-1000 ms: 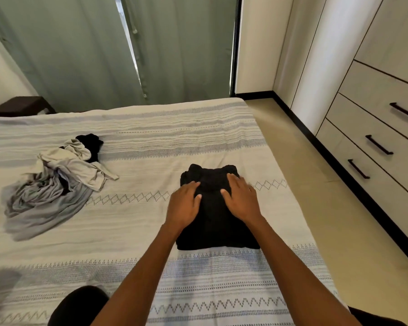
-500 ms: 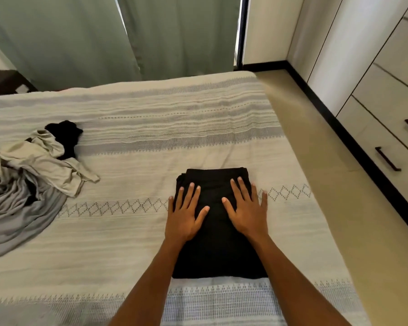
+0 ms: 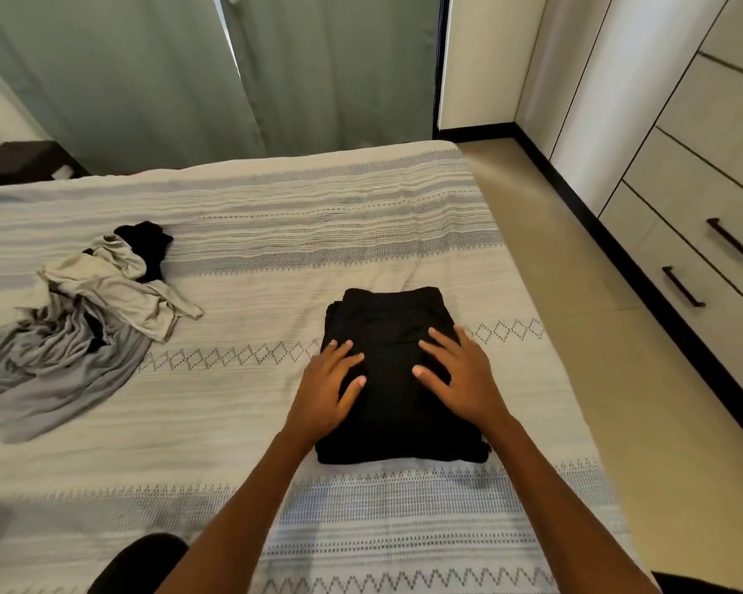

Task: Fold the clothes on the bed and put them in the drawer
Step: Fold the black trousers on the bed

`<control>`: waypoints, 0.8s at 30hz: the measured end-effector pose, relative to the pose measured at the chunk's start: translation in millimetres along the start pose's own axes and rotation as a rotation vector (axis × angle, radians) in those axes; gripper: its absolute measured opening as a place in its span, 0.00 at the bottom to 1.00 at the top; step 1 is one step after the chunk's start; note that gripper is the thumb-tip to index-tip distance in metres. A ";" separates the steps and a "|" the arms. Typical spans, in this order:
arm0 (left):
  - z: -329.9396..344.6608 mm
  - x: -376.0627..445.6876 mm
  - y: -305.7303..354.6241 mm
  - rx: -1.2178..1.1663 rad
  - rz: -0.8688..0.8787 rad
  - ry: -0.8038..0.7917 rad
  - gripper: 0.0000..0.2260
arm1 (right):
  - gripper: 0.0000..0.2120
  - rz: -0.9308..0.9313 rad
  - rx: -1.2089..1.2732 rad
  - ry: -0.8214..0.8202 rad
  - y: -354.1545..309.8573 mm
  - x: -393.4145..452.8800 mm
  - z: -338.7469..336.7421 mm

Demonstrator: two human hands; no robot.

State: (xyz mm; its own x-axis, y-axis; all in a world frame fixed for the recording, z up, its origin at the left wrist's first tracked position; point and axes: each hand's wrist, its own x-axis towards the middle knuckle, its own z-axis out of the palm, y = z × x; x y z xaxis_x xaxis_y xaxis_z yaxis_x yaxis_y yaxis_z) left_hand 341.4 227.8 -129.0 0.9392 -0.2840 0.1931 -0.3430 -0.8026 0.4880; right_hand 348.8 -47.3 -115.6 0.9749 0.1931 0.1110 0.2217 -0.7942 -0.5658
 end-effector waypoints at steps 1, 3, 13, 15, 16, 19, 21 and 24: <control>-1.4 -11.8 -3.7 -0.024 0.059 -0.008 0.23 | 0.30 -0.068 0.024 0.021 2.1 -14.4 0.4; -9.4 -46.4 -3.5 -0.007 0.142 -0.118 0.29 | 0.33 -0.179 0.042 -0.020 0.0 -55.0 -2.0; -13.9 -102.3 -23.1 0.305 0.114 -0.250 0.36 | 0.45 -0.255 -0.200 -0.072 39.8 -123.0 -0.1; -13.4 -96.6 -14.2 0.309 0.080 -0.275 0.36 | 0.43 -0.220 -0.256 -0.138 41.2 -117.9 -1.4; -13.3 -92.9 -8.2 0.292 0.056 -0.265 0.35 | 0.43 -0.193 -0.260 -0.159 39.5 -113.5 -2.1; -17.7 -82.4 5.2 0.190 -0.004 -0.162 0.24 | 0.34 -0.091 -0.128 -0.177 28.8 -101.9 -9.8; -28.9 -76.4 12.8 0.075 -0.057 -0.124 0.18 | 0.27 -0.016 -0.044 -0.160 19.1 -98.0 -22.9; -53.6 -77.5 25.3 -0.092 -0.162 -0.154 0.16 | 0.24 0.079 0.144 -0.099 4.8 -102.5 -44.9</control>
State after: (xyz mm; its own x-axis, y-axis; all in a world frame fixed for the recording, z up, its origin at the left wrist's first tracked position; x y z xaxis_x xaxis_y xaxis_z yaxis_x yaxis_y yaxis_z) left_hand 259.1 257.7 -86.0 0.9711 -0.2377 -0.0231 -0.1808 -0.7951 0.5788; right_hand 250.8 -96.8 -93.0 0.9808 0.1946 -0.0155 0.1320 -0.7196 -0.6818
